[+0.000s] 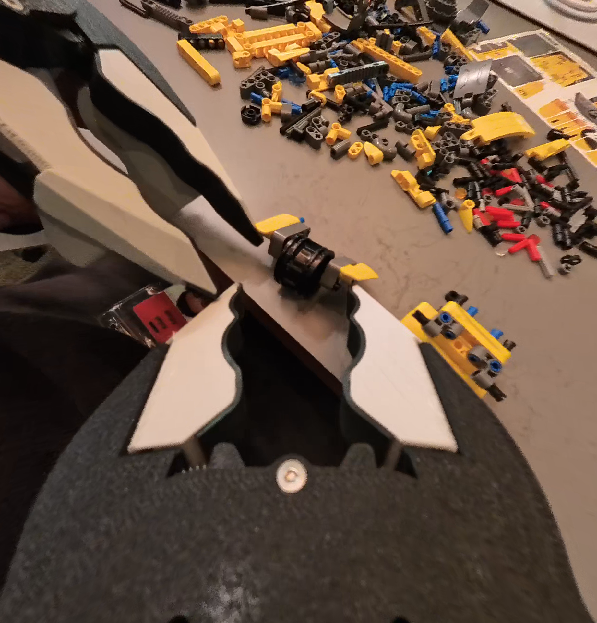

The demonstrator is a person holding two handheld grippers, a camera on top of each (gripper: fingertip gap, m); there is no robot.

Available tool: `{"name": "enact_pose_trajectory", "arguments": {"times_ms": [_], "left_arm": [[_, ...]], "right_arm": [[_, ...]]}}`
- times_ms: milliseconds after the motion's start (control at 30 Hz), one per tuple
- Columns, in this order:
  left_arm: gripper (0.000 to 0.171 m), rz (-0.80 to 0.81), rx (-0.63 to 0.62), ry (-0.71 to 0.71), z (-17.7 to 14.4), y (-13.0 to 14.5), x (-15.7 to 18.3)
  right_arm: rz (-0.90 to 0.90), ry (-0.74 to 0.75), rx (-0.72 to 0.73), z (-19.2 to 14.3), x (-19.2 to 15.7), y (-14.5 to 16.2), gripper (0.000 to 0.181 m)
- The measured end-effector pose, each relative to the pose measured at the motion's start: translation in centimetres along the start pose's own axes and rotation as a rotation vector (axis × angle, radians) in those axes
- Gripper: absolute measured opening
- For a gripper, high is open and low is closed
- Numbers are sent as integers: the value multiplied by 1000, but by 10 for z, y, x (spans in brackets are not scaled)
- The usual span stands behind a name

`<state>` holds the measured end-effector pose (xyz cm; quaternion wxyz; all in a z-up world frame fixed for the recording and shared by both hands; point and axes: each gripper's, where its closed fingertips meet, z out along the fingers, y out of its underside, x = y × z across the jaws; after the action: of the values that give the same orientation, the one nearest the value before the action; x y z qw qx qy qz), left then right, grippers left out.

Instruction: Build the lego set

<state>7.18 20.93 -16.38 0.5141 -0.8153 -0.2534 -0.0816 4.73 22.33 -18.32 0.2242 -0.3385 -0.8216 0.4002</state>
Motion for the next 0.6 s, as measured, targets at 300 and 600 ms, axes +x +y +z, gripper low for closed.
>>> {"name": "enact_pose_trajectory", "arguments": {"times_ms": [300,600], "left_arm": [[46,49,-38,25,-3,4,8],[47,80,60,-82,-19,-19,-20]], "right_arm": [[-10,18,-29,-13,14,13,62],[128,-9,72,-9,4,-1,63]]}}
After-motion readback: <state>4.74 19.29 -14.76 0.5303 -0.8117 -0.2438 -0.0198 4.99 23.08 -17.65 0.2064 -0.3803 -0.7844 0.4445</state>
